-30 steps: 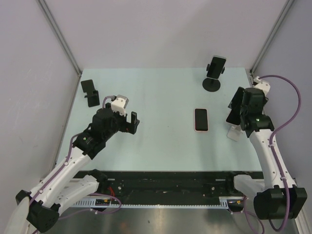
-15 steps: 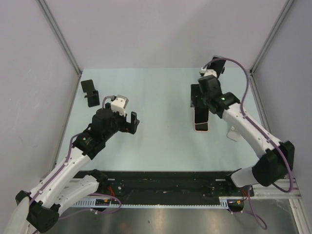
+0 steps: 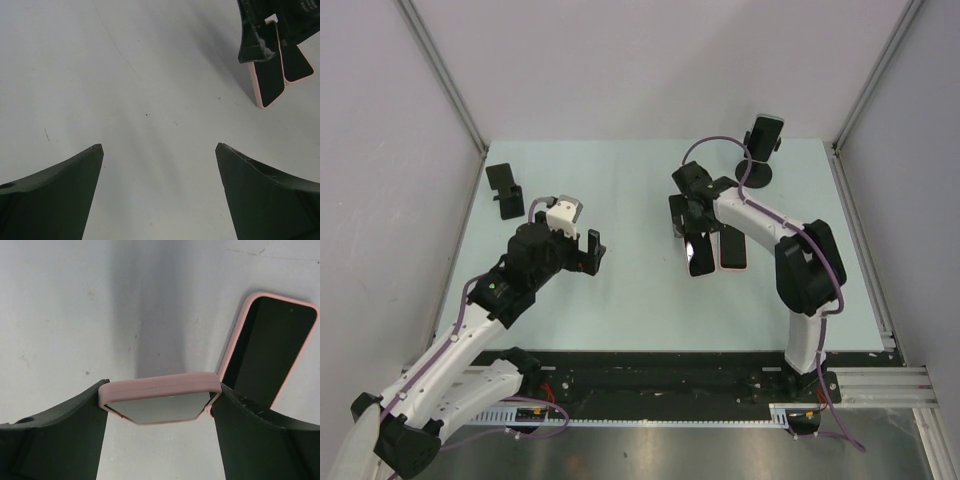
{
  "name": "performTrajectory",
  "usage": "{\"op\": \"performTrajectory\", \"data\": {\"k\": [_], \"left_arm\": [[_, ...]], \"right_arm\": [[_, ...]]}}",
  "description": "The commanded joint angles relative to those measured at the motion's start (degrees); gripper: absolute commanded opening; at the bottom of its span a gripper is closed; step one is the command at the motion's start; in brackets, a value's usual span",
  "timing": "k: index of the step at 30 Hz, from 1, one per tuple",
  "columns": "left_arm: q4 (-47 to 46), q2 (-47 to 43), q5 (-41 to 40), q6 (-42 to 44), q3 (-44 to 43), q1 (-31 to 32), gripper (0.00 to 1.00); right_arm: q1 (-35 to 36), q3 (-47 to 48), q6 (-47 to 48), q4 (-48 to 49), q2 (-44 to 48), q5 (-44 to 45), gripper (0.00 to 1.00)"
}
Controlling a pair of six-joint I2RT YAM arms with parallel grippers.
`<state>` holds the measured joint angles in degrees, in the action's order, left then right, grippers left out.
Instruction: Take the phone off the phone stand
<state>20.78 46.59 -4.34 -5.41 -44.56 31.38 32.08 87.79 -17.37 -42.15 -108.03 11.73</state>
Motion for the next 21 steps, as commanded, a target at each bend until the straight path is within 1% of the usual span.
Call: {"op": "performTrajectory", "data": {"k": [1, 5, 8, 12, 13, 18, 21], "left_arm": [[-0.8, -0.7, 0.5, 1.7, 0.5, 0.2, 1.0], [-0.7, -0.6, 0.7, 1.8, 0.5, 0.2, 1.0], [-0.7, -0.4, 0.8, 1.8, 0.6, 0.2, 1.0], [-0.7, -0.1, 1.2, 1.8, 0.5, 0.2, 1.0], [-0.7, -0.1, 1.2, 1.7, 0.5, 0.2, 1.0], [-0.7, 0.3, 1.4, 1.8, 0.5, 0.3, 1.0], [-0.8, 0.4, 1.4, 1.8, 0.5, 0.2, 1.0]], "right_arm": [[0.0, 6.6, -2.8, -2.1, -4.5, 0.4, 0.0], [-1.6, 9.0, -4.3, -2.6, -9.2, -1.0, 0.0], [-2.3, 8.9, -5.0, -1.8, -11.6, -0.7, 0.06], [-4.0, 8.2, -6.1, -0.2, -13.6, -0.1, 0.11], [-4.1, 7.8, -6.2, 1.1, -14.0, 0.0, 0.11], [-4.2, 6.0, -7.3, 5.3, -14.8, 1.2, 0.21], [-4.0, 5.7, -7.9, 7.2, -15.9, 3.6, 0.23]]}}
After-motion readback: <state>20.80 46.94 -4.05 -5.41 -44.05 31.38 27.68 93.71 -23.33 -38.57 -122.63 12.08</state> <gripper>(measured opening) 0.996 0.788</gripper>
